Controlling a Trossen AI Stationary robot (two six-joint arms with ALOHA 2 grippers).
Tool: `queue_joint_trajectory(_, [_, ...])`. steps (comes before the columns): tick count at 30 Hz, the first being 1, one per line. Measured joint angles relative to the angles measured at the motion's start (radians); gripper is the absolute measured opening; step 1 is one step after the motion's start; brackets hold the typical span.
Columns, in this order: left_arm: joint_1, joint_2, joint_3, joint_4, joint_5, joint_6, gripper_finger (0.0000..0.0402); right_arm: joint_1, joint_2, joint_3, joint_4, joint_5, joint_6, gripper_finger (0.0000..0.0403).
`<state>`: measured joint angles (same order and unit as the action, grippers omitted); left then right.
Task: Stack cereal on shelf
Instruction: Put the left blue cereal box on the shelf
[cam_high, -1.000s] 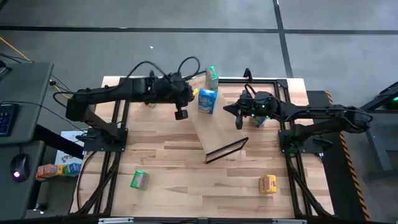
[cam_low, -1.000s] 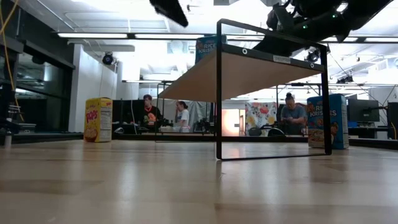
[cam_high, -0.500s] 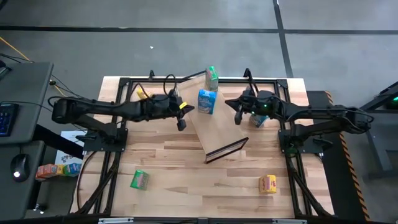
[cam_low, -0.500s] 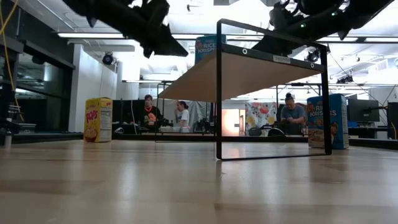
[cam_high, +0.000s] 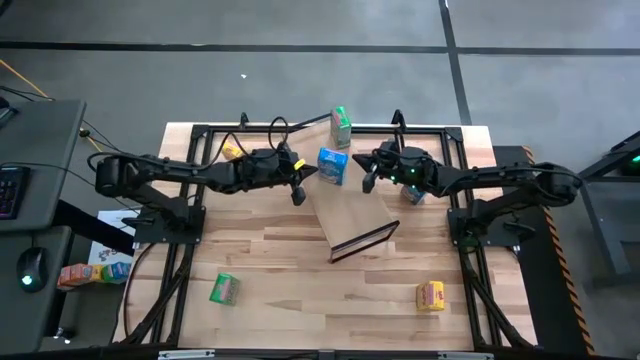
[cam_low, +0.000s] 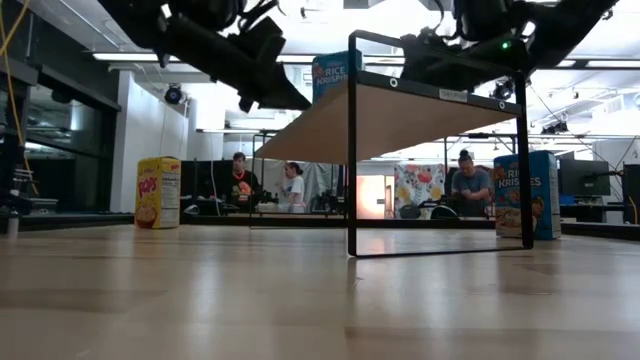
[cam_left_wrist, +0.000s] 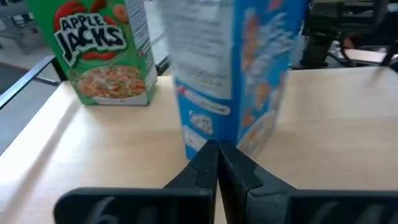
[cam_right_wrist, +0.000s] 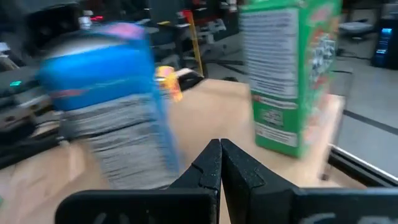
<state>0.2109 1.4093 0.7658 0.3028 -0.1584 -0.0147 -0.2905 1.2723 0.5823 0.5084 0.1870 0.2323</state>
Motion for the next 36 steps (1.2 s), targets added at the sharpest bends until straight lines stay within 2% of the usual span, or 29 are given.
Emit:
queue_joint_trajectory(3, [0.018,0.009,0.000,0.009,0.002,0.000,0.0000,-0.023,0.011,0.000,0.002,0.029,0.021,0.0000])
queue_joint_trajectory(12, [0.069,0.096,0.029,0.056,0.111,-0.019,0.0000,-0.036,0.065,0.000,0.033,-0.029,0.081,0.0000])
queue_joint_trajectory(16, [0.071,0.116,0.043,0.057,0.092,0.003,0.0000,-0.035,0.061,0.000,0.025,-0.035,0.075,0.0000])
queue_joint_trajectory(22, [0.071,0.001,0.044,-0.068,-0.057,0.061,0.0000,-0.037,0.060,0.000,-0.001,-0.038,0.054,0.0000])
queue_joint_trajectory(25, [0.061,-0.082,0.038,-0.152,-0.052,0.043,0.0000,-0.037,0.060,0.000,-0.005,-0.044,0.049,0.0000])
queue_joint_trajectory(28, [0.022,-0.148,-0.003,-0.160,0.016,0.019,0.0000,-0.037,0.060,0.000,-0.004,-0.050,0.039,0.0000])
queue_joint_trajectory(31, [-0.035,-0.175,-0.058,-0.130,0.026,-0.022,0.0000,-0.037,0.060,0.000,-0.004,-0.053,0.036,0.0000])
queue_joint_trajectory(36, [-0.107,-0.143,-0.160,0.065,0.013,-0.063,0.0000,-0.037,0.059,0.000,-0.003,-0.089,0.019,0.0000])
